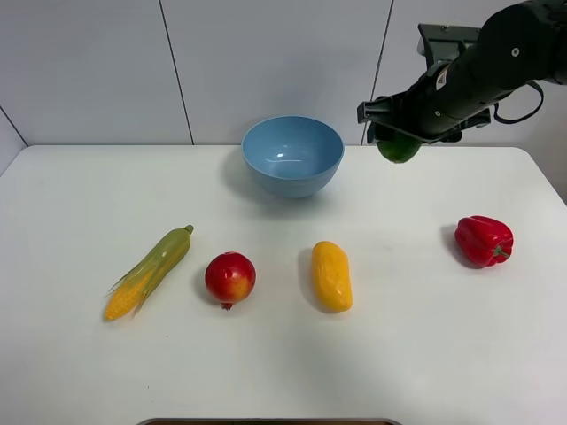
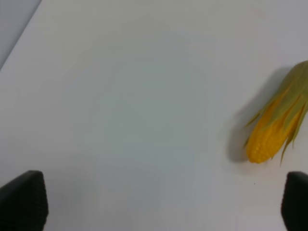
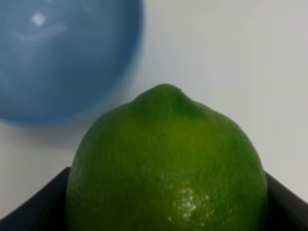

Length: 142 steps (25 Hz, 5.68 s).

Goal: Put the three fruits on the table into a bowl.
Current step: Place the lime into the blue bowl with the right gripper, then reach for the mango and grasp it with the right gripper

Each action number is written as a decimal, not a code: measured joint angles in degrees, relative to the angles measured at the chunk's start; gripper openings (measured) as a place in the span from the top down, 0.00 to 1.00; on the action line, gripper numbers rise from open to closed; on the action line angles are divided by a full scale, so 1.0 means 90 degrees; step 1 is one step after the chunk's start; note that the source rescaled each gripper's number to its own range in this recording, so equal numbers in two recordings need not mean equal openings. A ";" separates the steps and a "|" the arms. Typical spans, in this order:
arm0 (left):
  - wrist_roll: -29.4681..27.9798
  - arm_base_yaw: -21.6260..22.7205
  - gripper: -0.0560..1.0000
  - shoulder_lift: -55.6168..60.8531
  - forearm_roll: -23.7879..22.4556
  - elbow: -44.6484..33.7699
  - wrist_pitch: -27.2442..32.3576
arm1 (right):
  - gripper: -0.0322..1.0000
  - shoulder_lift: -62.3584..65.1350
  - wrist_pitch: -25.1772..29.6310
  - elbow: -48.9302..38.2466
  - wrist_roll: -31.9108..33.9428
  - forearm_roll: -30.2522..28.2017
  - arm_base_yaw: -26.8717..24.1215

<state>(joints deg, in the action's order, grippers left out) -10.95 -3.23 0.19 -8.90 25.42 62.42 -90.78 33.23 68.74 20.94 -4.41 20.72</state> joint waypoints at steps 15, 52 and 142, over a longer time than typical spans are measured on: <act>0.0000 0.0000 0.00 0.0000 0.0000 0.0000 0.0000 | 0.81 -0.1104 -0.1569 0.1416 0.0006 -0.0509 0.0466; 0.0000 0.0000 0.00 0.0000 0.0000 0.0000 0.0000 | 0.81 -0.4739 -0.2385 0.3241 0.0001 -0.0638 0.0758; 0.0000 0.0000 0.00 0.0000 0.0000 0.0000 0.0000 | 0.06 -0.1021 0.1206 -0.0975 0.3438 -0.0266 0.2305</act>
<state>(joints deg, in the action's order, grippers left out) -10.95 -3.23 0.19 -8.90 25.42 62.42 -99.97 44.08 59.96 51.88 -6.80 41.46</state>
